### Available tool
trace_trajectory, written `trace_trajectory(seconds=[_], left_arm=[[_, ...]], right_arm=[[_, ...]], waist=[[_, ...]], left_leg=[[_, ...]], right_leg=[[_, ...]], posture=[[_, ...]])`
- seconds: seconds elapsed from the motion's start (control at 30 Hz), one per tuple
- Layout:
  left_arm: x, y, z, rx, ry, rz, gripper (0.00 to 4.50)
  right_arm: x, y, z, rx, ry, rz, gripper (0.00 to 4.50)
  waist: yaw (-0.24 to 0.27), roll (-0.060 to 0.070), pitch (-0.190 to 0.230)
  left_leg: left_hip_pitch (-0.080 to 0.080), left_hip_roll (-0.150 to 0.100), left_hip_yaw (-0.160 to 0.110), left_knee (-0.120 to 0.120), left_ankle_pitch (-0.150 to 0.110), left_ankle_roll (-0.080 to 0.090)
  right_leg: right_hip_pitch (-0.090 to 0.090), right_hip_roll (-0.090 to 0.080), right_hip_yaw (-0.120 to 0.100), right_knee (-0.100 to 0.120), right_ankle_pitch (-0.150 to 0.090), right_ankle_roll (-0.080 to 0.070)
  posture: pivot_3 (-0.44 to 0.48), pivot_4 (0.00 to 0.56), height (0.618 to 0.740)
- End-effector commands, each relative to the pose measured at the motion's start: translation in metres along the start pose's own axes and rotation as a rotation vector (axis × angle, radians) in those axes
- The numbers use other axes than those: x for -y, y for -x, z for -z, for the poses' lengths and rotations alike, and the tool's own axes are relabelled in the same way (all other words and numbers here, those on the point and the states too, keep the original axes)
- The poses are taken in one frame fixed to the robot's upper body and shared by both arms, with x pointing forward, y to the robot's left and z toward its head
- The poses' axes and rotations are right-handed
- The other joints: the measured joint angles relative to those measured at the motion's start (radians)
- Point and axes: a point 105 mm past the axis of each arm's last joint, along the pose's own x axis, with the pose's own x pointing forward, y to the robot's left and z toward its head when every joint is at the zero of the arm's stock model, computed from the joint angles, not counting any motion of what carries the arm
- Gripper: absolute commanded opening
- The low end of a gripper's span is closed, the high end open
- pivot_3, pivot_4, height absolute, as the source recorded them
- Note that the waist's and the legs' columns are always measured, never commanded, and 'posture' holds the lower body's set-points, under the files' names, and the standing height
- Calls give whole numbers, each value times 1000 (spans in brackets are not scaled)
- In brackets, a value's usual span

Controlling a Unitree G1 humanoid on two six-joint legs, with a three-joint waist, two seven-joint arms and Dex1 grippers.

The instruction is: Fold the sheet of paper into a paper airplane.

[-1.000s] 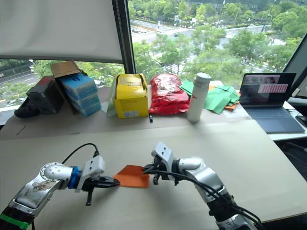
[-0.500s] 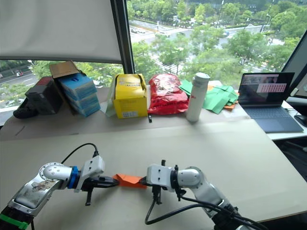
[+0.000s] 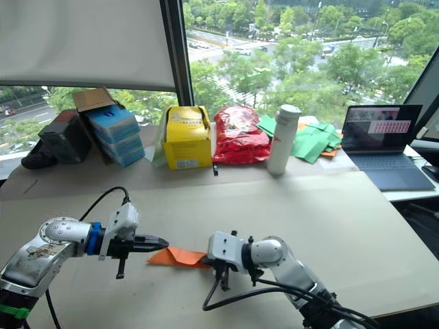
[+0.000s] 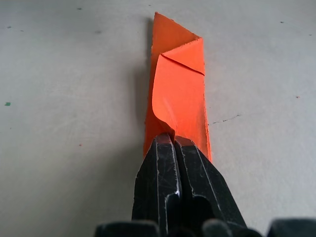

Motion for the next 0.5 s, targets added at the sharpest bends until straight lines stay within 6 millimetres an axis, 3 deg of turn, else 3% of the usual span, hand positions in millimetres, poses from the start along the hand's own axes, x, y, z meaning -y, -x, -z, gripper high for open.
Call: trace_trajectory(seconds=[0.03, 0.27, 0.5], left_arm=[[-1, -8, 7, -4, -12, -10, 0], [0, -22, 41, -66, -20, 1, 0], [-2, -29, 55, -92, -41, 9, 0]], right_arm=[[-3, 0, 11, -49, -35, -9, 53], [0, 1, 5, -33, -33, 3, 53], [2, 2, 0, -27, -34, 7, 53]], waist=[[0, 0, 0], [0, 0, 0], [1, 0, 0]], left_leg=[[0, 0, 0, 0, 0, 0], [0, 0, 0, 0, 0, 0], [0, 0, 0, 0, 0, 0]], right_leg=[[0, 0, 0, 0, 0, 0], [0, 0, 0, 0, 0, 0], [0, 0, 0, 0, 0, 0]], posture=[[0, 150, 740], [0, 150, 740], [0, 150, 740]])
